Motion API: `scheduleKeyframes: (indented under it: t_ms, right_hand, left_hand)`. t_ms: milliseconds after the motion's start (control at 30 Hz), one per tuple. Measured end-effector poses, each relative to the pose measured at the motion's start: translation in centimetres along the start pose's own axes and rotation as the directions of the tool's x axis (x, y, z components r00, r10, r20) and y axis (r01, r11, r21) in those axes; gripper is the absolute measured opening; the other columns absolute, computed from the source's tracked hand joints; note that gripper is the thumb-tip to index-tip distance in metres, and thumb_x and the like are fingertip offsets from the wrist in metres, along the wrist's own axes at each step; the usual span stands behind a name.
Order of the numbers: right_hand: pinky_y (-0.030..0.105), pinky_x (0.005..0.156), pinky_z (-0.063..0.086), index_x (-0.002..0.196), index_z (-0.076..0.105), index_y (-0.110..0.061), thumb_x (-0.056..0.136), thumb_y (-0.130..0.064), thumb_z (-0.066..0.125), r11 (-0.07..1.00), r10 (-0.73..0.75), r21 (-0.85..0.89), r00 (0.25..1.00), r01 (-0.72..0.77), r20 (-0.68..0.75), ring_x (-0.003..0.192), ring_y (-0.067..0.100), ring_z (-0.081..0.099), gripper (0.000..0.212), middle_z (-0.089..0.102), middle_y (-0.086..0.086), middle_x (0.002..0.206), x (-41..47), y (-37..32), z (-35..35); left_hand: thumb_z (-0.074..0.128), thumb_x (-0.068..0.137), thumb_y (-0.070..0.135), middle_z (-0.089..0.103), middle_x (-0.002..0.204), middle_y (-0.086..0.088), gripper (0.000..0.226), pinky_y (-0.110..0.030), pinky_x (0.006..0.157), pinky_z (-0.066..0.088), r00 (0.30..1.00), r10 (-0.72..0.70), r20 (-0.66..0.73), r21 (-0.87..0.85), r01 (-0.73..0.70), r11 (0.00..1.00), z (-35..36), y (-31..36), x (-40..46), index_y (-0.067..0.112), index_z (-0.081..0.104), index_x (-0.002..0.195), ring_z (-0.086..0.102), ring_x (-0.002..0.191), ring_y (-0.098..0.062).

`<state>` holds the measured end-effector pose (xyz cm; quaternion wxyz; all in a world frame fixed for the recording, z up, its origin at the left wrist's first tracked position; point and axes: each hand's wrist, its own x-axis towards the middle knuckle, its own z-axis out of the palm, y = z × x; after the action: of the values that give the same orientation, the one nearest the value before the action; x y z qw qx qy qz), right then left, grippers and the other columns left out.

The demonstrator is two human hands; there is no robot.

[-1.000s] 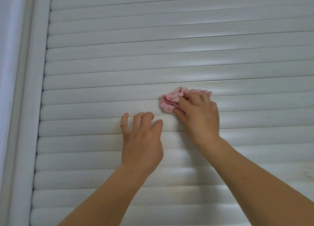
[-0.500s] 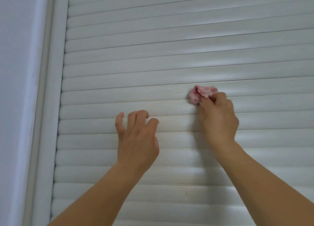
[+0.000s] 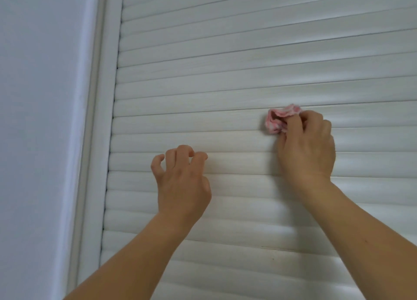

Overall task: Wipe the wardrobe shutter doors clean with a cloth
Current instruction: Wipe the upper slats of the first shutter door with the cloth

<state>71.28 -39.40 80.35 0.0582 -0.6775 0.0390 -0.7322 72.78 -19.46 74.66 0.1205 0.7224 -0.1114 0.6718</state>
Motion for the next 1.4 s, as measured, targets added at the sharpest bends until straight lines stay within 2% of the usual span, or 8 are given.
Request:
scheduleKeyframes:
  t_ms: [100, 200, 367, 600, 1000, 1133, 1267, 1400]
  right_hand:
    - [0.047, 0.072, 0.039, 0.101, 0.059, 0.001, 0.076, 0.005, 0.059, 1.0, -0.001, 0.007, 0.993, 0.002, -0.12, 0.097, 0.042, 0.05, 0.025, 0.058, 0.025, 0.11, -0.3, -1.5, 1.5]
    - [0.042, 0.068, 0.045, 0.098, 0.064, -0.006, 0.073, -0.003, 0.057, 0.993, -0.118, -0.015, 0.978, 0.117, -0.17, 0.095, 0.032, 0.037, 0.026, 0.062, 0.018, 0.1, -0.7, -3.7, 2.7]
    - [0.035, 0.065, 0.047, 0.096, 0.07, -0.01, 0.068, -0.005, 0.054, 0.972, -0.225, 0.027, 0.956, 0.234, -0.187, 0.09, 0.027, 0.038, 0.032, 0.064, 0.013, 0.097, -1.8, -8.6, 4.5]
    - [0.031, 0.054, 0.043, 0.085, 0.073, -0.011, 0.072, -0.011, 0.043, 0.921, -0.383, 0.022, 0.916, 0.388, -0.119, 0.075, 0.032, 0.061, 0.033, 0.066, 0.012, 0.091, -2.5, -14.4, 5.7]
    - [0.027, 0.058, 0.05, 0.07, 0.074, -0.017, 0.064, -0.018, 0.028, 0.87, -0.487, 0.095, 0.873, 0.483, 0.023, 0.07, 0.023, 0.063, 0.046, 0.065, 0.003, 0.077, -3.8, -25.5, 8.1]
    - [0.029, 0.068, 0.052, 0.076, 0.076, -0.021, 0.061, -0.022, 0.048, 0.873, -0.487, 0.065, 0.868, 0.483, 0.097, 0.075, 0.02, 0.063, 0.031, 0.066, 0.0, 0.082, -4.6, -28.1, 8.7]
    - [0.028, 0.071, 0.049, 0.078, 0.075, -0.026, 0.053, -0.024, 0.056, 0.854, -0.52, 0.105, 0.846, 0.51, 0.118, 0.079, 0.015, 0.061, 0.032, 0.064, -0.005, 0.084, -6.2, -28.6, 8.8]
    - [0.028, 0.072, 0.044, 0.071, 0.074, -0.023, 0.054, -0.022, 0.055, 0.828, -0.561, 0.109, 0.818, 0.55, 0.129, 0.079, 0.016, 0.061, 0.025, 0.064, -0.005, 0.081, -7.7, -27.3, 8.2]
  left_hand:
    - [0.048, 0.056, 0.008, 0.054, 0.097, -0.004, 0.046, -0.041, 0.091, 0.021, 1.0, -0.005, 0.002, -0.015, 0.005, 1.0, 0.3, -1.5, -0.1, 0.02, 0.064, 0.098, 0.046, 0.094, -0.022]
    - [0.047, 0.057, 0.007, 0.053, 0.097, -0.003, 0.049, -0.04, 0.091, 0.021, 1.0, 0.009, -0.013, -0.046, -0.01, 0.999, 0.5, -3.8, 0.1, 0.019, 0.063, 0.101, 0.041, 0.094, -0.019]
    - [0.033, 0.062, 0.009, 0.053, 0.095, -0.003, 0.05, -0.038, 0.09, 0.021, 1.0, 0.004, -0.026, -0.102, -0.006, 0.995, 1.0, -7.7, -0.1, 0.018, 0.062, 0.102, 0.04, 0.091, -0.018]
    - [0.028, 0.061, 0.014, 0.053, 0.091, -0.001, 0.05, -0.037, 0.089, 0.023, 0.999, 0.034, -0.023, -0.127, -0.037, 0.991, 1.4, -11.5, -1.3, 0.019, 0.062, 0.098, 0.04, 0.089, -0.018]
    - [0.038, 0.06, 0.005, 0.049, 0.079, 0.0, 0.046, -0.035, 0.08, 0.024, 0.998, 0.039, 0.043, -0.078, -0.035, 0.996, 0.6, -16.1, -2.9, 0.016, 0.064, 0.097, 0.037, 0.079, -0.017]
    - [0.04, 0.063, 0.006, 0.052, 0.079, -0.002, 0.036, -0.037, 0.081, 0.03, 0.998, 0.021, 0.056, -0.041, -0.019, 0.999, 0.4, -17.5, -4.1, 0.013, 0.064, 0.089, 0.047, 0.078, -0.02]
    - [0.064, 0.053, -0.004, 0.053, 0.079, -0.003, 0.032, -0.036, 0.079, 0.028, 0.994, 0.0, 0.107, -0.037, 0.004, 0.999, 0.4, -17.9, -5.0, 0.012, 0.062, 0.08, 0.051, 0.076, -0.023]
    - [0.048, 0.056, 0.002, 0.052, 0.078, -0.002, 0.032, -0.035, 0.079, 0.025, 0.993, 0.0, 0.119, -0.034, 0.004, 0.999, 0.3, -17.6, -5.7, 0.013, 0.064, 0.081, 0.046, 0.077, -0.021]
